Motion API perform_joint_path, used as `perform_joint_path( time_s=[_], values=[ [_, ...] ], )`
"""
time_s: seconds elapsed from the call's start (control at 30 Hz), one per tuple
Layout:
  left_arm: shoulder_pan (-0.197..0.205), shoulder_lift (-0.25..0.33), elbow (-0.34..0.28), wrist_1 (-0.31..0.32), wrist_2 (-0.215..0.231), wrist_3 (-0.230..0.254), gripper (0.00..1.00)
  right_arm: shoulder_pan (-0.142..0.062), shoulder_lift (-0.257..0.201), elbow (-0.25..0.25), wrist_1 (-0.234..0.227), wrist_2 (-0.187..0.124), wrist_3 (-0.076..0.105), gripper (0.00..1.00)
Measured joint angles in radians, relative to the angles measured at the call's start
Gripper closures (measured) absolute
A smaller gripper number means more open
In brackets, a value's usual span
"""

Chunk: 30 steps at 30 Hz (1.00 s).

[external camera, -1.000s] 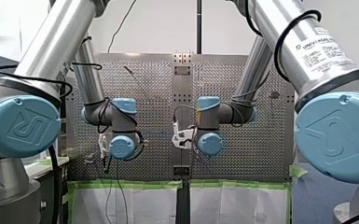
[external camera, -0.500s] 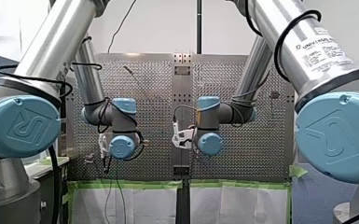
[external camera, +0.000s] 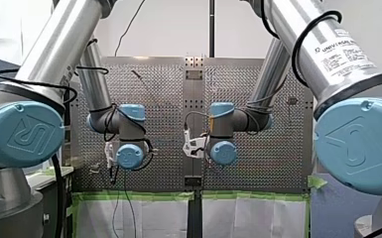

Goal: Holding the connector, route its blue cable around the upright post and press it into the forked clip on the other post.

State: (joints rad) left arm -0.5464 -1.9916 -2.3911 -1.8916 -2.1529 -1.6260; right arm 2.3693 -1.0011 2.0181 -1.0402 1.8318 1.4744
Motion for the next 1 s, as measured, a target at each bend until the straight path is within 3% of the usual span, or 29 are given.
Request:
perform_joint_path(
  time_s=[0.43,0.73,1.0],
  values=[
    [0.001,-0.001,-0.001,-0.001,0.001,0.001,1.0,0.0,0.0,0.0,0.0,0.0,0.0,0.73],
    [0.006,-0.051,-0.006,-0.007,0.003,0.003,1.0,0.0,0.024,0.007,0.012,0.003,-0.001,0.73],
    [0.006,-0.058,-0.006,-0.008,0.003,0.003,1.0,0.0,0.03,0.008,0.014,0.003,-0.001,0.73]
  ],
)
